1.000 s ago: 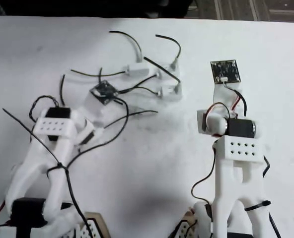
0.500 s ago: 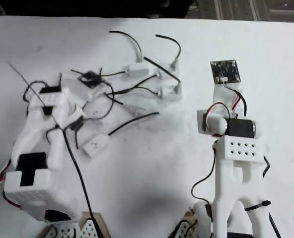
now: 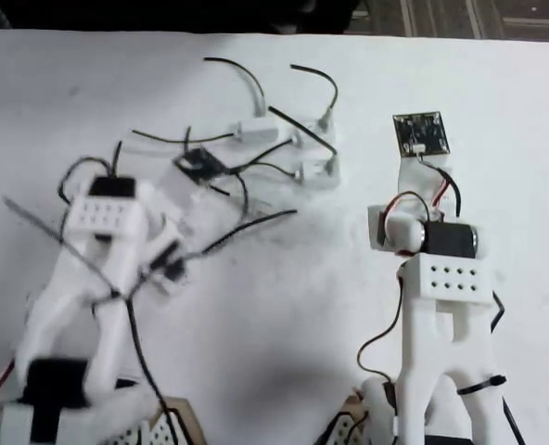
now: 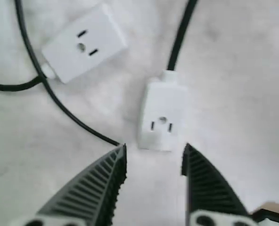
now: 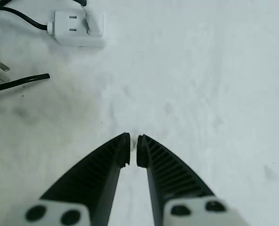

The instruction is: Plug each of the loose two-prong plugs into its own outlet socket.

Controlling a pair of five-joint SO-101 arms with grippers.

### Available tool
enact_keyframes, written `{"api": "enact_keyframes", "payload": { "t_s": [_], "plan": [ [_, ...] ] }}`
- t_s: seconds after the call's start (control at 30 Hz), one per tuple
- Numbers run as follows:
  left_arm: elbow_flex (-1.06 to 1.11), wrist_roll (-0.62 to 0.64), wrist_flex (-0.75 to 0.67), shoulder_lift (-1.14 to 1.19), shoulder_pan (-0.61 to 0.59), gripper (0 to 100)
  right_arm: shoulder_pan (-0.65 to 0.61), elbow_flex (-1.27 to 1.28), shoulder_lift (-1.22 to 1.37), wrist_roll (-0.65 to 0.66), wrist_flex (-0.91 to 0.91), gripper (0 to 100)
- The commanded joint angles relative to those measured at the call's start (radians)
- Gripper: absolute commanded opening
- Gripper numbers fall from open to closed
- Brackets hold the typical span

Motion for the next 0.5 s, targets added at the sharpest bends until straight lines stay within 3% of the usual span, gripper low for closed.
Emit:
{"api": "enact_keyframes", "payload": {
  "t_s": [0.0,0.13,0.3,0.47],
  "plan": [
    [0.112,0.023,-0.071,-0.13,0.07,25,0.002,-0.015,-0.033,0.009,-0.002,3.3],
    [0.133,0.021,-0.141,-0.036,0.077,25,0.002,-0.015,-0.033,0.009,-0.002,3.3],
    [0.0,0.018,-0.166,0.24,0.028,24,0.002,-0.014,-0.031,0.009,-0.001,3.3],
    [-0.242,0.018,-0.049,0.483,-0.01,20,0.002,-0.014,-0.03,0.009,-0.001,3.3]
  ]
}}
